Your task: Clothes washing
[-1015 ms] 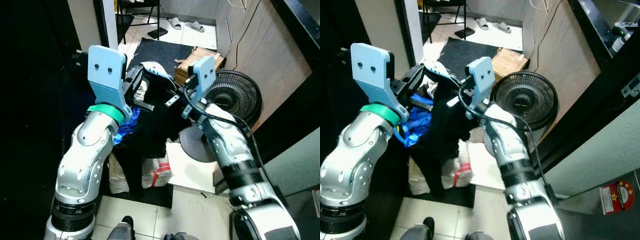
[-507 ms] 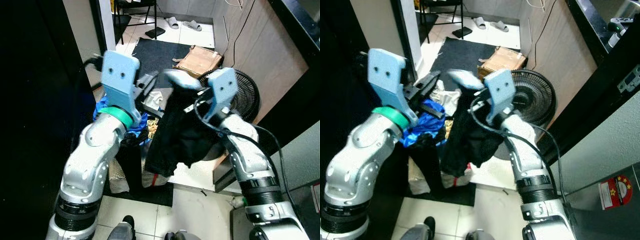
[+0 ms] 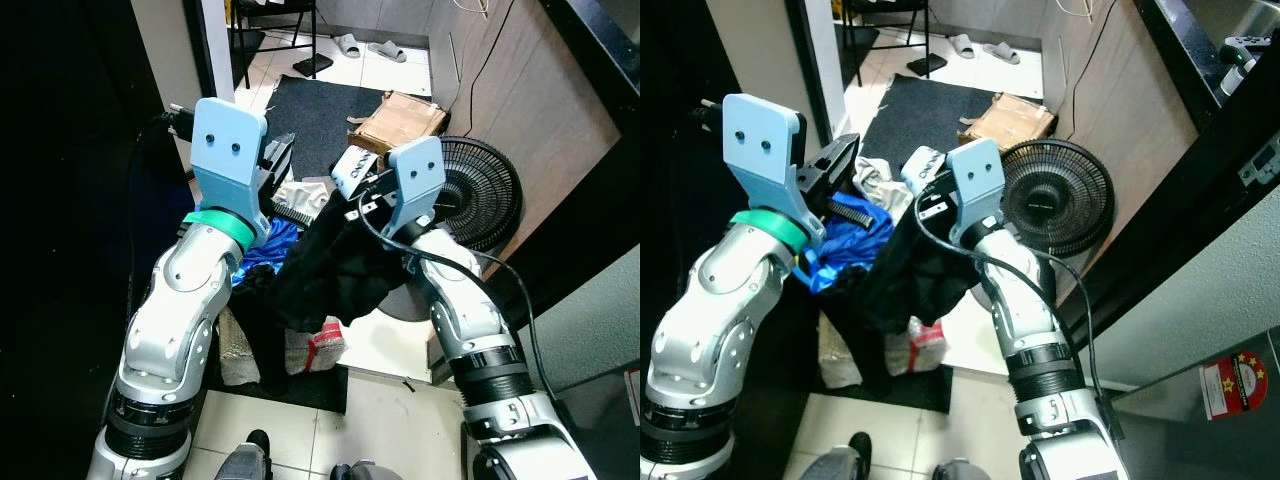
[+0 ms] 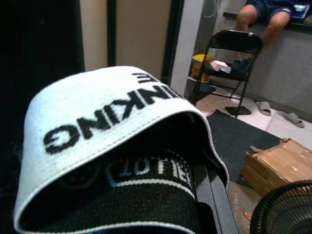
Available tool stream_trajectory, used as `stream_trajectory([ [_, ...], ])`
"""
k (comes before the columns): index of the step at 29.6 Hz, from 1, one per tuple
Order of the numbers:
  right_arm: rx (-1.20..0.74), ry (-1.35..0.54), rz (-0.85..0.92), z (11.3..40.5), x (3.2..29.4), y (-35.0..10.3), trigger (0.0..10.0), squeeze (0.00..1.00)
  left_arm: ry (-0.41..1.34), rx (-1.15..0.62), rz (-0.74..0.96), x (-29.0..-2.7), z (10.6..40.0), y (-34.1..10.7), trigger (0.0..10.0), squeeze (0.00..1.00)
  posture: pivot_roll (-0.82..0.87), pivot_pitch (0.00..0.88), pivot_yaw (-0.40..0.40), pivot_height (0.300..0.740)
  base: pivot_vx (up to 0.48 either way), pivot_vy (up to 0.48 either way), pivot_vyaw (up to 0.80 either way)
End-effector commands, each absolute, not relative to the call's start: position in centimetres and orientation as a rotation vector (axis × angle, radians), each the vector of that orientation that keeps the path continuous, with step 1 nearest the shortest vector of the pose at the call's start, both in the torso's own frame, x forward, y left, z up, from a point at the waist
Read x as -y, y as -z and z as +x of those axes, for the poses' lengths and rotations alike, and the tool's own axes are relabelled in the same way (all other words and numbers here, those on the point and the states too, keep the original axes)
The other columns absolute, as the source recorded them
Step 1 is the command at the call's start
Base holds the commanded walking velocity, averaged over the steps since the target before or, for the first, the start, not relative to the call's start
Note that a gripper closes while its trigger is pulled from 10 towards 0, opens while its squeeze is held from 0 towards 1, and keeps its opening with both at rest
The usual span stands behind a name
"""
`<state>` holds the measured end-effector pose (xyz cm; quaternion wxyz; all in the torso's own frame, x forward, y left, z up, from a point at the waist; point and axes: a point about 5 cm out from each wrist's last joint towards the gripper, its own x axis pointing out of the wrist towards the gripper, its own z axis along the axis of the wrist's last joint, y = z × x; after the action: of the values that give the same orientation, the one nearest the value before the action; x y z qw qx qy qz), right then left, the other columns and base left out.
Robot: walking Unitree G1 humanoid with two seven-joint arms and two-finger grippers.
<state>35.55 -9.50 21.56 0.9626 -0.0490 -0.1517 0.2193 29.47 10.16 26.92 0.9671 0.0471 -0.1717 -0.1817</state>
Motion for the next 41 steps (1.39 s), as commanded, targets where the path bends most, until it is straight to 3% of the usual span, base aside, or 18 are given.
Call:
stream_trajectory([
  [1, 0.326, -0.395, -0.099, 35.5, 10.6, -21.9, 10.0, 0.00, 0.362, 0.346, 0.126, -10.2, 29.2, -26.5, 10.0, 0.40, 0.03, 0.084, 0.005, 0.740, 0.000, 0.000, 0.00],
  [2, 0.327, -0.379, -0.099, 35.3, 10.9, -21.9, 10.0, 0.00, 0.357, 0.344, 0.139, -10.3, 29.2, -26.4, 10.0, 0.00, 0.03, 0.084, 0.005, 0.740, 0.000, 0.000, 0.00],
  [7, 0.346, -0.323, -0.086, 34.6, 11.9, -22.0, 10.0, 0.00, 0.335, 0.337, 0.114, -11.0, 29.1, -26.4, 10.0, 0.00, 0.03, 0.088, 0.004, 0.740, 0.000, 0.000, 0.00],
  [13, 0.536, -0.180, -0.048, 33.3, 12.3, -25.0, 10.0, 0.00, 0.295, 0.399, -0.004, -12.2, 29.9, -28.8, 10.0, 0.00, 0.03, 0.082, 0.014, 0.740, 0.000, 0.000, 0.00],
  [17, 0.601, -0.139, -0.067, 32.8, 12.4, -26.0, 10.0, 0.00, 0.306, 0.421, -0.003, -12.1, 29.7, -29.3, 10.0, 0.00, 0.03, 0.070, 0.020, 0.740, 0.000, 0.000, 0.00],
  [18, 0.675, -0.096, -0.124, 31.3, 12.4, -26.8, 10.0, 0.00, 0.320, 0.459, 0.060, -12.3, 28.9, -29.9, 10.0, 0.00, 0.05, 0.063, 0.027, 0.740, 0.000, 0.000, 0.00],
  [23, 0.617, -0.121, -0.159, 29.6, 12.2, -24.7, 10.0, 0.00, 0.315, 0.464, 0.149, -13.7, 27.6, -30.0, 10.0, 0.00, 0.07, 0.061, 0.035, 0.740, 0.000, 0.000, 0.00],
  [28, 0.554, -0.129, -0.163, 29.6, 11.8, -23.2, 10.0, 0.00, 0.292, 0.470, 0.169, -14.7, 27.7, -30.5, 10.0, 0.00, 0.08, 0.062, 0.034, 0.740, 0.000, 0.000, 0.00],
  [41, 0.582, -0.060, -0.046, 31.3, 11.9, -25.5, 10.0, 0.00, 0.329, 0.510, 0.142, -13.7, 28.2, -32.1, 10.0, 0.00, 0.09, 0.046, 0.045, 0.740, 0.000, 0.000, -0.54],
])
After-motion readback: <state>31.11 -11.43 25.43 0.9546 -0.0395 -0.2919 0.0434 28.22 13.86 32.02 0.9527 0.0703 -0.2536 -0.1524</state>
